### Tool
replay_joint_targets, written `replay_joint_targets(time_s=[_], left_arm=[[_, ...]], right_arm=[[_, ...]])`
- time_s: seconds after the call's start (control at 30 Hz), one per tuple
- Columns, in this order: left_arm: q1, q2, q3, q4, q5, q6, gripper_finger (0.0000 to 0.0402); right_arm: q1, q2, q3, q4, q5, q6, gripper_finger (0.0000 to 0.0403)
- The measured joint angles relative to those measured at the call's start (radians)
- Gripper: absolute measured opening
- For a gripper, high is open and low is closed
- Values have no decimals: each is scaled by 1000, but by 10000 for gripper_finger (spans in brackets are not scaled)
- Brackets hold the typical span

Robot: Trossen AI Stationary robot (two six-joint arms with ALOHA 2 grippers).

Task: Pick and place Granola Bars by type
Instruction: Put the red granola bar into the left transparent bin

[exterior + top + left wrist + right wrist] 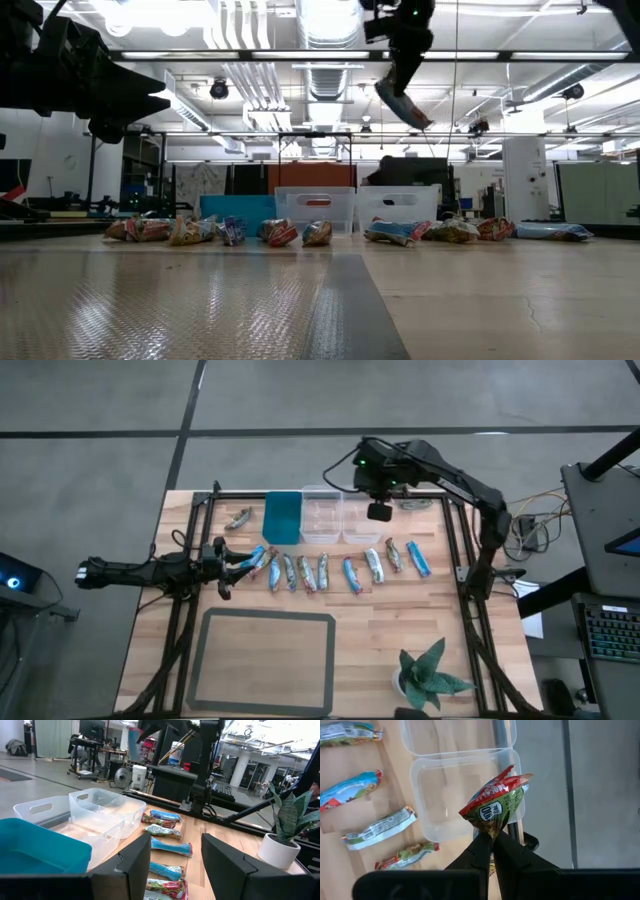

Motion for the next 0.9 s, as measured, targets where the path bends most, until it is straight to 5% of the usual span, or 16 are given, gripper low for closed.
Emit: replay_joint_targets(time_s=[0.4, 0.9], left_arm=[[0, 0, 0, 0, 0, 0, 159], [0, 0, 0, 0, 0, 0, 159]], right_arm=[[-2, 225, 256, -18, -3, 58, 8], [22, 297, 247, 128, -104, 134, 8]])
